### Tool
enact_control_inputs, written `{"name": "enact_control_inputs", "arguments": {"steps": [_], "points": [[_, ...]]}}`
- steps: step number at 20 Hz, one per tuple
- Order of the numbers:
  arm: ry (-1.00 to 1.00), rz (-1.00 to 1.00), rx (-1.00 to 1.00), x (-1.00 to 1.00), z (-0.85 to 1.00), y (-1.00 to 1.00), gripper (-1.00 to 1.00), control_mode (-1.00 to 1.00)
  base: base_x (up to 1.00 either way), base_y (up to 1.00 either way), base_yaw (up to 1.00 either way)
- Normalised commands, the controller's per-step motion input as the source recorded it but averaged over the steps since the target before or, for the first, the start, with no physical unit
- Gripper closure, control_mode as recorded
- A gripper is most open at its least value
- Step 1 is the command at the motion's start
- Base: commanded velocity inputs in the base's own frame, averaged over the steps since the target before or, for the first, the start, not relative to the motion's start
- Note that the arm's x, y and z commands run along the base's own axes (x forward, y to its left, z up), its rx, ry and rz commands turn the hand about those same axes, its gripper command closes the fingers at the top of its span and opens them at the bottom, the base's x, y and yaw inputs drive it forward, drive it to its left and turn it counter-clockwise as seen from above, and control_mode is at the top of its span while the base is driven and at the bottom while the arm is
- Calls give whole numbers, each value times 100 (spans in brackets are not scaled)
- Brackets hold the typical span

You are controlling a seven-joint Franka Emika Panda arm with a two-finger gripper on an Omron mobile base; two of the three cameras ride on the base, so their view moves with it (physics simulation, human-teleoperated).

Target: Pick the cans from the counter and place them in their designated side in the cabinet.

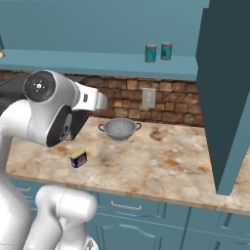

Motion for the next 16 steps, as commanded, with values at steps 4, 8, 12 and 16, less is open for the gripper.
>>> {"name": "enact_control_inputs", "arguments": {"steps": [4,8,12,16], "points": [[7,0,-7,-51,-31,12,-100,-100,0,0,0],[5,1,-7,-49,-37,10,-100,-100,0,0,0],[2,0,-3,-29,-27,18,-100,-100,0,0,0],[0,0,0,-22,-15,23,-100,-100,0,0,0]]}}
